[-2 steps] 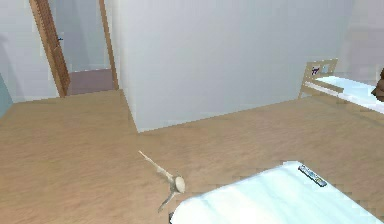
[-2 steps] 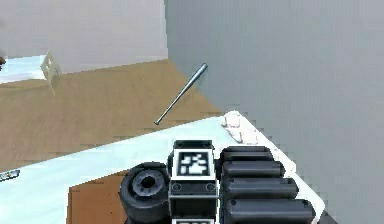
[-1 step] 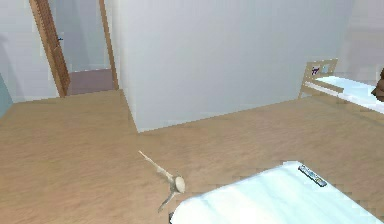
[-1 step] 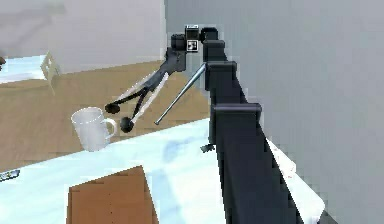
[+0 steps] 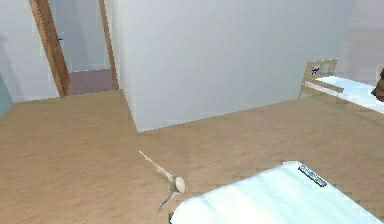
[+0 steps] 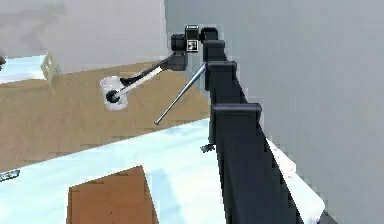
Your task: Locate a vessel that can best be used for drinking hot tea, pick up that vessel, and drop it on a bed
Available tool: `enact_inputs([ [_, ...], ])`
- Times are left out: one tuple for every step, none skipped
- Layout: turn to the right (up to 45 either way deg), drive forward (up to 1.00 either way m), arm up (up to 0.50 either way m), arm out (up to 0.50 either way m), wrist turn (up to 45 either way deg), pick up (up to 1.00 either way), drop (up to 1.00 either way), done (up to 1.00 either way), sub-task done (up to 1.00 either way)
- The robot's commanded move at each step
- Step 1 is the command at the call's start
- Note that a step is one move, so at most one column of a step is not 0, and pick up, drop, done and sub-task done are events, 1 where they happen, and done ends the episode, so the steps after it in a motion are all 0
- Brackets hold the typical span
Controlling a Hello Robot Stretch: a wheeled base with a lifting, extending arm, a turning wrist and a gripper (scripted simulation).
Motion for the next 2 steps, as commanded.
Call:
enact_inputs([
  [0.0, 0.0, 0.0, 0.0, 36.0, 0.0, 0.0, 0.0, 0.0],
  [0.0, 0.0, -0.46, 0.0, 0.0, 0.0, 0.0, 0.0, 0.0],
])
